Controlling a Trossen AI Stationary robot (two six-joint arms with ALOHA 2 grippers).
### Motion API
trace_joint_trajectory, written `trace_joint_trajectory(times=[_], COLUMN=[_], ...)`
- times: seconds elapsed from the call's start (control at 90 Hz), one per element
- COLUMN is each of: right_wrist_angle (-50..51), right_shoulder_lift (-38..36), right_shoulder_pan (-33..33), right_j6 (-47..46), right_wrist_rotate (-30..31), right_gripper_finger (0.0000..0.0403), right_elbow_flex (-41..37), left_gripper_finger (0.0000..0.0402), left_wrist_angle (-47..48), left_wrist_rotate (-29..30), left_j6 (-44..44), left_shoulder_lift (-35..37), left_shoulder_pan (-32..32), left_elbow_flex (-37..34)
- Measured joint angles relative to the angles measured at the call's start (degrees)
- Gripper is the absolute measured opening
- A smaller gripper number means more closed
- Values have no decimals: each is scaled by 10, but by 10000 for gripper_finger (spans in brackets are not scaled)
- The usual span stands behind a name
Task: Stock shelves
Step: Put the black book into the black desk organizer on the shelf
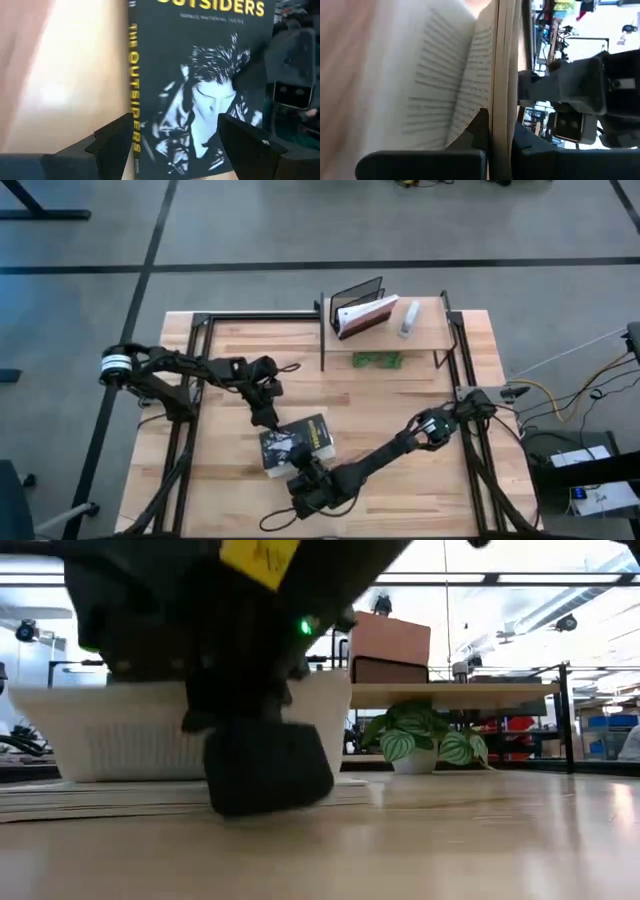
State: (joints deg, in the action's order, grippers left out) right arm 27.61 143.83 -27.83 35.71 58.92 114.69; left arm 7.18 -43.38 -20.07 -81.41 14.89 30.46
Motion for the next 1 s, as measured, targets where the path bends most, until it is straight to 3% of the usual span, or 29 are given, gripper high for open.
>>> trace_joint_trajectory(times=[0.267, 0.478, 0.644, 0.811, 1.0], right_wrist_angle=[-47, -124, -119, -101, -99], right_shoulder_lift=[3, 2, 1, 17, 24], right_shoulder_pan=[-6, -15, -17, -14, -10], right_j6=[103, 166, 118, 93, 63], right_wrist_rotate=[73, 86, 45, 39, 13], right_gripper_finger=[0, 0, 0, 0, 0], right_elbow_flex=[11, 23, 19, 18, 15], left_gripper_finger=[272, 272, 272, 272, 272], left_wrist_angle=[17, 4, 24, 84, 71], left_wrist_rotate=[-30, -65, -95, -102, -123], left_j6=[-10, -22, -29, 14, 25], left_shoulder_lift=[-16, -119, -155, -120, -92], left_shoulder_pan=[14, 17, 19, 20, 17], left_elbow_flex=[-4, 0, 29, 56, 63])
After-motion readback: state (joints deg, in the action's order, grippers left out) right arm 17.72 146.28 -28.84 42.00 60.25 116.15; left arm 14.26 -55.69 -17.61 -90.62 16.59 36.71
